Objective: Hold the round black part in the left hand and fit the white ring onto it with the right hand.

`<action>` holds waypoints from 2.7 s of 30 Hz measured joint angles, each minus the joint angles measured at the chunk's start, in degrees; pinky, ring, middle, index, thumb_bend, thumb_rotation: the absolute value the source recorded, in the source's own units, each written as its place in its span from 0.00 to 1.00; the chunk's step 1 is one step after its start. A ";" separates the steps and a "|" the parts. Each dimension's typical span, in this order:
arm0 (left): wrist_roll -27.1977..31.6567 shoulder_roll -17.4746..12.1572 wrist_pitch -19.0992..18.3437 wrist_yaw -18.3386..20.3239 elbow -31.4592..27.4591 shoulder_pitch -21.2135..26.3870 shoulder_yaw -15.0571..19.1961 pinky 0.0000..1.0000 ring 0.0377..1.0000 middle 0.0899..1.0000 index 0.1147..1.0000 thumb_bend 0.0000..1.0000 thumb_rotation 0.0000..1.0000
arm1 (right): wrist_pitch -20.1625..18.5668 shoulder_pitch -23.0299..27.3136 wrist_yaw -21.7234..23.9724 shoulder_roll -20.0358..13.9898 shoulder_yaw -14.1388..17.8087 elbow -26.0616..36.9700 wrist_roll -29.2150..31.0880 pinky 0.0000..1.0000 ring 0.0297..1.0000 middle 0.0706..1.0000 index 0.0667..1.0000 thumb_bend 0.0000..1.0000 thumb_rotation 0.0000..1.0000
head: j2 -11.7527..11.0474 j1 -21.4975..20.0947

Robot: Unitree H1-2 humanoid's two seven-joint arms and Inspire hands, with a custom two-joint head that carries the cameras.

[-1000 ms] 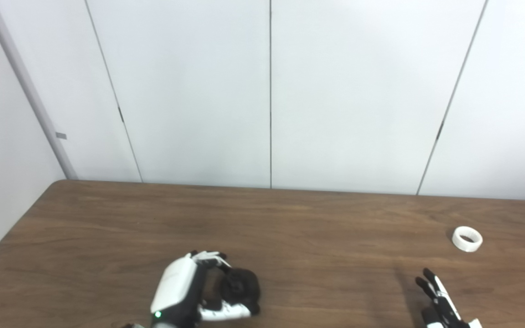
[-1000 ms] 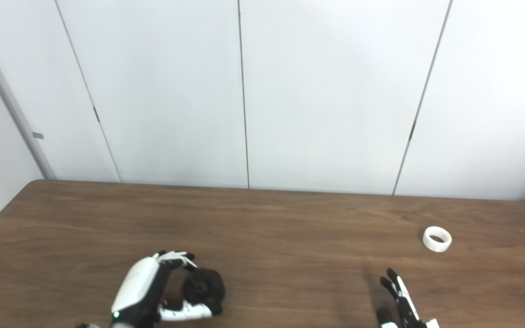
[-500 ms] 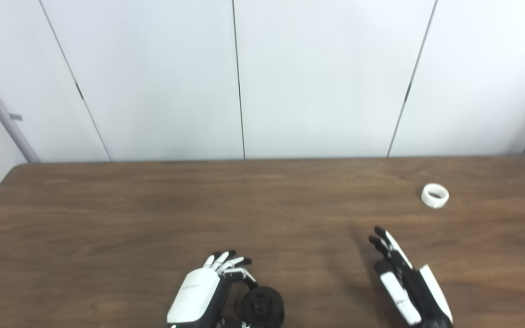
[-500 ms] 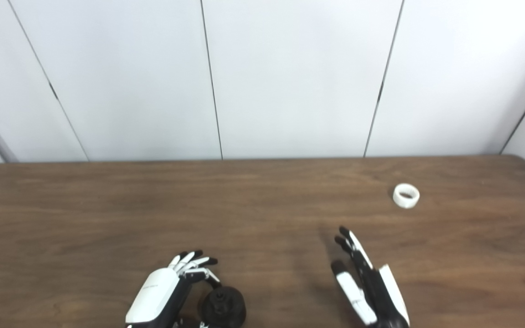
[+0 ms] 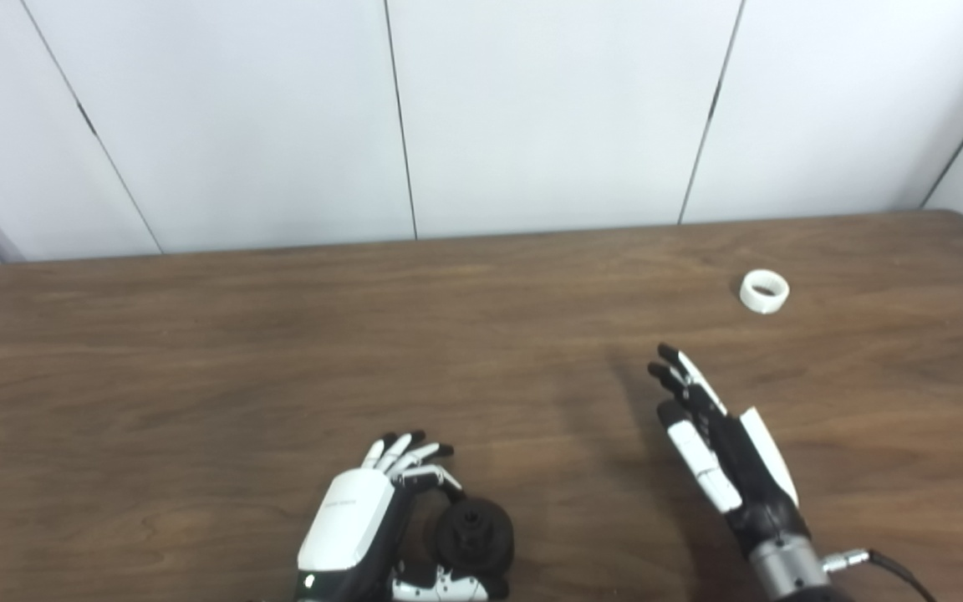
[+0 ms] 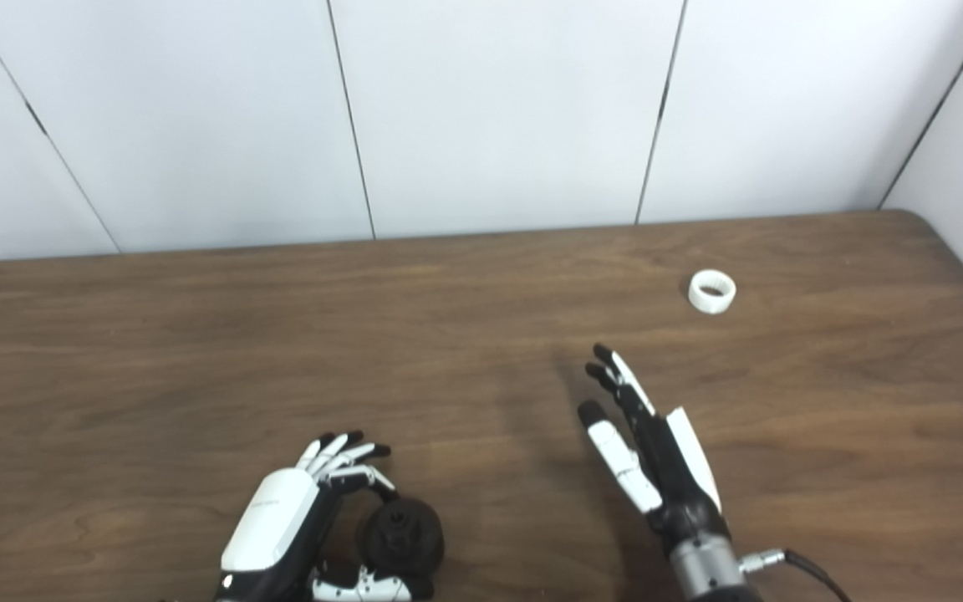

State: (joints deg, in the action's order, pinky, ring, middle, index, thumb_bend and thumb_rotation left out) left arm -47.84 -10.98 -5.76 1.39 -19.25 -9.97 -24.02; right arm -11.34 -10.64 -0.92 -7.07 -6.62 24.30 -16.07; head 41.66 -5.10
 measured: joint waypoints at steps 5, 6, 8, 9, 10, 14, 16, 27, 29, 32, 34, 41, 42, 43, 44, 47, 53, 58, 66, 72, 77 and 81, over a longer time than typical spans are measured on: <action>-0.68 0.62 0.22 -0.07 0.12 -0.39 0.01 1.00 0.93 0.82 0.42 0.52 0.06 | -0.26 0.08 0.00 -0.01 0.71 0.10 0.91 0.97 0.94 0.90 0.94 0.55 1.00 | 0.62 0.00; -0.75 0.67 0.31 -0.13 0.19 -0.42 0.01 1.00 0.93 0.82 0.42 0.52 0.06 | -0.37 0.08 0.00 -0.01 0.98 0.19 1.36 0.97 0.94 0.90 0.94 0.55 1.00 | 0.70 -0.09; -1.00 0.78 0.49 -0.21 0.29 -0.45 0.02 1.00 0.93 0.82 0.42 0.52 0.06 | -1.09 0.10 0.01 -0.03 1.46 0.75 2.04 0.95 0.94 0.90 0.94 0.54 1.00 | 0.88 -0.44; -1.10 0.85 0.57 -0.29 0.35 -0.48 0.03 1.00 0.93 0.82 0.42 0.52 0.05 | -1.69 0.11 0.02 -0.05 1.64 1.42 2.17 0.95 0.94 0.91 0.95 0.55 1.00 | 0.88 -0.44; -1.20 0.91 0.69 -0.38 0.41 -0.54 0.05 1.00 0.92 0.82 0.42 0.52 0.05 | -2.09 0.21 0.04 -0.09 1.82 2.02 2.16 0.95 0.94 0.91 0.95 0.56 0.99 | 0.88 -0.44; -1.35 1.06 1.73 -0.84 0.97 -0.68 0.30 1.00 0.93 0.81 0.42 0.52 0.05 | -5.66 1.61 0.40 -0.28 2.49 4.17 0.60 0.94 0.94 0.92 0.93 0.56 0.81 | 0.88 -3.41; -1.34 1.15 2.11 -1.05 1.25 -0.82 0.46 1.00 0.93 0.81 0.42 0.52 0.05 | -8.17 3.09 1.06 -0.42 3.14 5.51 -0.52 0.93 0.93 0.92 0.92 0.56 0.75 | 0.88 -4.47; -0.61 0.81 5.03 -1.35 2.59 -0.98 2.40 1.00 0.89 0.80 0.42 0.52 0.05 | -14.99 14.00 3.29 -6.12 6.41 5.77 -7.67 0.96 0.95 0.91 0.81 0.62 0.45 | -1.14 -13.53; -0.54 0.44 5.96 -1.41 2.80 -0.97 2.83 1.00 0.88 0.80 0.42 0.52 0.05 | -15.35 16.35 3.45 -7.29 6.32 4.63 -10.73 0.97 0.96 0.91 0.79 0.63 0.44 | -1.40 -14.85; -0.33 -0.11 6.95 -1.52 3.06 -1.00 3.53 1.00 0.89 0.80 0.42 0.52 0.05 | -15.48 19.21 4.27 -9.28 6.41 2.36 -14.39 0.99 0.99 0.93 0.77 0.66 0.39 | -1.76 -15.91; -0.03 -0.19 7.46 -1.65 3.34 -1.05 4.02 1.00 0.89 0.80 0.42 0.52 0.05 | -15.57 21.40 5.17 -10.12 7.14 0.23 -15.88 0.98 1.00 0.94 0.75 0.69 0.33 | -2.28 -17.49; 0.64 -0.37 10.38 -3.25 5.10 -1.07 4.80 1.00 0.88 0.79 0.42 0.52 0.06 | -15.68 28.18 7.64 -13.27 9.34 -8.76 -19.20 0.94 1.00 0.95 0.74 0.75 0.28 | -3.16 -19.42; 0.64 -0.46 10.71 -3.28 5.15 -1.05 4.93 1.00 0.88 0.79 0.42 0.52 0.06 | -15.68 28.97 8.07 -13.95 9.36 -10.21 -19.79 0.94 1.00 0.96 0.75 0.75 0.28 | -3.16 -19.42; 0.64 -0.58 10.94 -3.29 5.20 -1.05 5.08 1.00 0.88 0.79 0.42 0.52 0.06 | -15.71 29.87 8.87 -14.64 9.37 -11.96 -20.68 0.95 1.00 0.96 0.75 0.75 0.29 | -3.16 -19.42; 0.64 -0.68 11.05 -3.29 5.21 -1.04 5.17 1.00 0.88 0.79 0.42 0.52 0.06 | -15.71 30.57 9.47 -15.31 9.32 -13.37 -21.73 0.96 1.00 0.96 0.75 0.76 0.28 | -3.16 -19.42; 0.64 -0.72 11.30 -3.41 5.31 -1.08 5.39 1.00 0.88 0.79 0.42 0.52 0.06 | -15.72 32.79 11.12 -17.14 8.93 -17.88 -23.82 1.00 1.00 0.96 0.74 0.78 0.26 | -3.43 -19.95; 0.59 -0.70 11.33 -3.45 5.34 -1.11 5.44 1.00 0.88 0.79 0.42 0.52 0.06 | -15.71 37.57 13.44 -20.93 6.26 -26.95 -25.17 1.00 1.00 0.99 0.75 0.82 0.25 | -3.43 -19.34; 0.54 -0.67 11.33 -3.39 5.34 -1.15 5.44 1.00 0.88 0.78 0.42 0.52 0.06 | -15.71 40.93 18.59 -23.32 3.88 -32.45 -27.84 1.00 1.00 1.00 0.76 0.85 0.28 | -3.25 -18.54; 0.42 -0.18 10.97 -3.25 5.20 -1.36 5.51 1.00 0.89 0.79 0.42 0.52 0.06 | -15.69 44.69 23.95 -24.07 0.52 -38.10 -31.81 1.00 1.00 0.99 0.74 0.87 0.29 | -3.16 -17.58; 0.16 0.01 10.94 -3.24 5.19 -1.42 5.53 1.00 0.89 0.79 0.42 0.52 0.06 | -15.67 46.99 27.10 -23.90 -0.01 -41.23 -35.38 1.00 1.00 0.99 0.74 0.87 0.30 | -3.16 -16.96; -0.10 0.27 10.90 -3.25 5.17 -1.50 5.59 1.00 0.89 0.78 0.42 0.52 0.06 | -15.67 47.36 28.44 -23.49 -0.53 -42.76 -37.25 1.00 1.00 0.98 0.74 0.87 0.30 | -3.07 -16.26; -0.56 0.60 10.89 -3.32 5.16 -1.58 5.66 1.00 0.89 0.78 0.42 0.52 0.06 | -15.66 47.48 29.39 -23.02 -1.06 -43.84 -38.47 1.00 1.00 0.98 0.74 0.86 0.30 | -3.07 -16.08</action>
State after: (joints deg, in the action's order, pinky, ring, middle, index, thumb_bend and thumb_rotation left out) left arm -48.40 -10.38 5.13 -1.93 -14.09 -11.55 -18.36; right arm -26.99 36.85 28.47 -30.09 -7.68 -19.54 -54.54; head 38.58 -21.18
